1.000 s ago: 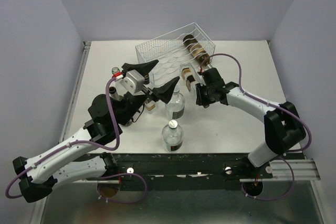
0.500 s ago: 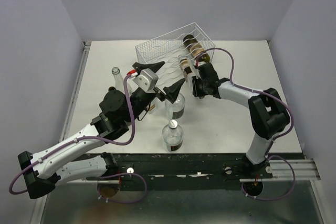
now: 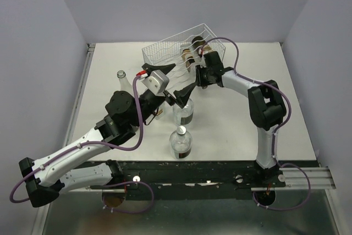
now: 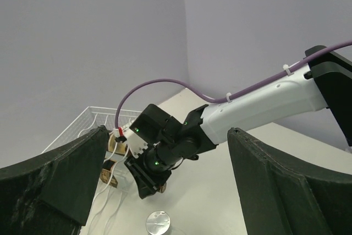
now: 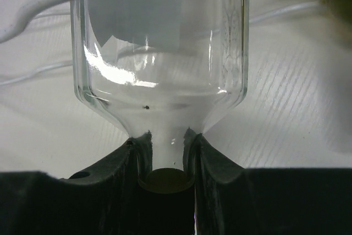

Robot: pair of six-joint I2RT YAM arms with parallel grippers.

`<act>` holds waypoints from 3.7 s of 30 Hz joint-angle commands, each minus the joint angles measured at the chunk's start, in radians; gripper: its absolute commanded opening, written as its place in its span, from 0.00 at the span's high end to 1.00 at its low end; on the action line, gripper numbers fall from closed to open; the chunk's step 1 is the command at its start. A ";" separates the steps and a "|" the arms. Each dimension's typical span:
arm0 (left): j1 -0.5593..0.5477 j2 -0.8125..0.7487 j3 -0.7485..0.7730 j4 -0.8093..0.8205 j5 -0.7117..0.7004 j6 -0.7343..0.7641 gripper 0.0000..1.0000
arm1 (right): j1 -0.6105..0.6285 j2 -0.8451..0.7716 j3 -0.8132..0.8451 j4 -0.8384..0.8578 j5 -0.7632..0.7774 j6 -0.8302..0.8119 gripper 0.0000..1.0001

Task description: Put the wine bottle on the wine rack

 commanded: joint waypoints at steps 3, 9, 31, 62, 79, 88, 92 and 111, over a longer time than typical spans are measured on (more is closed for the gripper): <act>-0.002 0.005 0.028 -0.029 0.027 -0.001 0.01 | -0.016 0.030 0.157 0.131 -0.072 0.002 0.99; -0.002 0.008 0.036 -0.043 0.025 -0.002 0.01 | -0.016 0.073 0.220 0.095 -0.054 0.011 0.94; -0.002 -0.007 0.031 -0.059 0.013 0.016 0.01 | -0.016 -0.042 0.145 -0.010 0.012 0.071 0.18; -0.002 -0.121 -0.035 -0.240 -0.242 -0.103 0.01 | 0.141 -0.881 -0.317 -0.256 -0.358 0.080 0.07; -0.003 -0.159 -0.087 -0.157 -0.662 -0.076 0.01 | 0.593 -0.864 -0.281 -0.372 0.161 -0.027 0.08; -0.003 -0.201 -0.131 -0.097 -0.653 -0.068 0.01 | 0.702 -0.821 -0.254 -0.372 0.268 -0.023 0.10; -0.002 -0.201 -0.131 -0.097 -0.641 -0.068 0.01 | 0.704 -0.838 -0.254 -0.358 0.444 0.020 0.10; -0.002 -0.222 -0.141 -0.103 -0.636 -0.079 0.01 | 0.715 -0.829 -0.125 -0.516 0.012 -0.004 0.10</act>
